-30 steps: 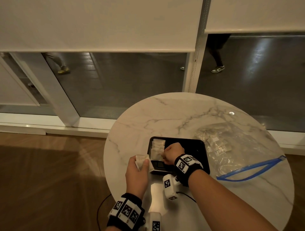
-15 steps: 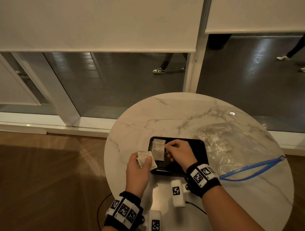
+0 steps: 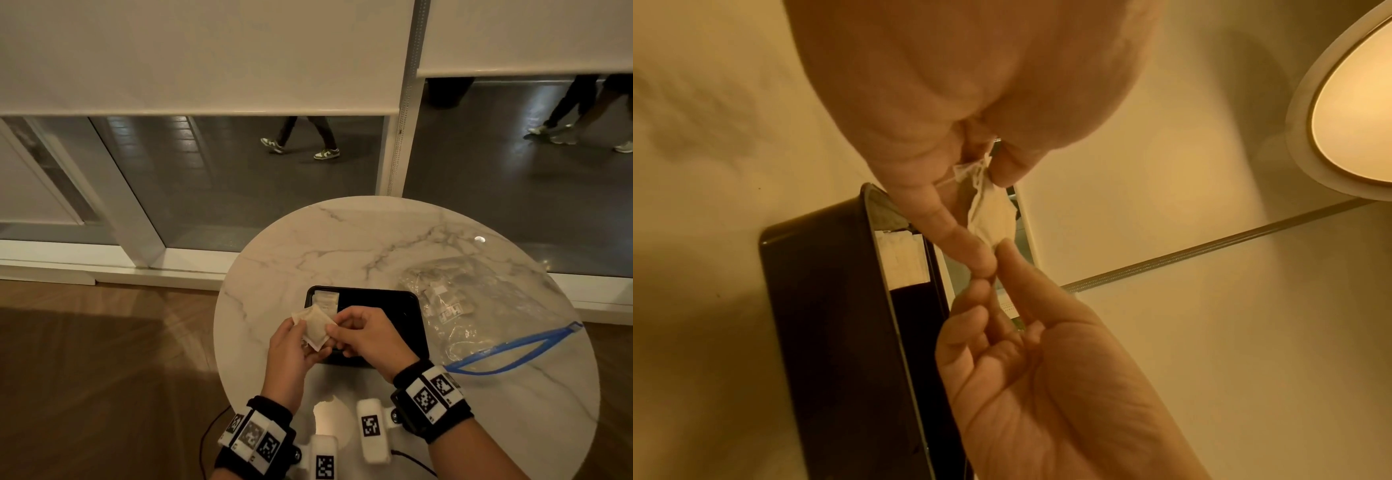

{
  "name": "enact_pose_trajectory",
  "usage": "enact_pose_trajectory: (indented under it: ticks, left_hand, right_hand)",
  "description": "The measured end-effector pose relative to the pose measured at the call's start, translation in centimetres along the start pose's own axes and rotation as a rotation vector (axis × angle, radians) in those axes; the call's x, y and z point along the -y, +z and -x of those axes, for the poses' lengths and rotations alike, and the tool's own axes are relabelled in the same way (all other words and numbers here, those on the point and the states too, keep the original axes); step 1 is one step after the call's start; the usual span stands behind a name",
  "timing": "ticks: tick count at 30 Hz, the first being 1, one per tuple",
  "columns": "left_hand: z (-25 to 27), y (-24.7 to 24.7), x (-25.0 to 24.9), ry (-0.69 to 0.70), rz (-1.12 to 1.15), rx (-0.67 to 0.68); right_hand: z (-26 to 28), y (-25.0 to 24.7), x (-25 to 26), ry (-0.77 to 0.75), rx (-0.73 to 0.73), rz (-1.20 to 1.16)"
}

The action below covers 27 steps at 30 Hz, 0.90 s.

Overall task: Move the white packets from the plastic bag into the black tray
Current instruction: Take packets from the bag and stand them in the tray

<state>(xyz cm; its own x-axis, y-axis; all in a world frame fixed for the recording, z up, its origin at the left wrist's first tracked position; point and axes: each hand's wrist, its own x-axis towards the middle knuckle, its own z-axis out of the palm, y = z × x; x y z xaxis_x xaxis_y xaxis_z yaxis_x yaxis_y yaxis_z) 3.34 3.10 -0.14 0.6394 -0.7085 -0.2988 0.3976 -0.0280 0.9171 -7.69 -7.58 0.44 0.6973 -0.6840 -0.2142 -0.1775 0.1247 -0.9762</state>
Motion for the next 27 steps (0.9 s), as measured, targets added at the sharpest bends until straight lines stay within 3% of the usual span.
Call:
enact_pose_trajectory:
  ticks: [6, 10, 13, 20, 27]
  left_hand:
    - [0.1, -0.3, 0.0, 0.063, -0.106, -0.089]
    - [-0.3, -1.0, 0.2, 0.101, -0.120, -0.218]
    - [-0.8, -1.9, 0.6, 0.099, -0.130, -0.291]
    - [-0.8, -2.0, 1.6, 0.066, -0.147, -0.267]
    - [-0.9, -2.1, 2.0, 0.055, -0.197, -0.244]
  right_hand:
    - [-0.4, 0.0, 0.2, 0.006, -0.070, -0.009]
    - [-1.3, -0.4, -0.3, 0.020, -0.167, -0.030]
    - [-2.5, -0.9, -0.9, 0.023, -0.245, 0.066]
    - [-6.2, 0.1, -2.5, 0.065, -0.212, 0.506]
    - [-7.9, 1.6, -3.1, 0.170, -0.164, 0.614]
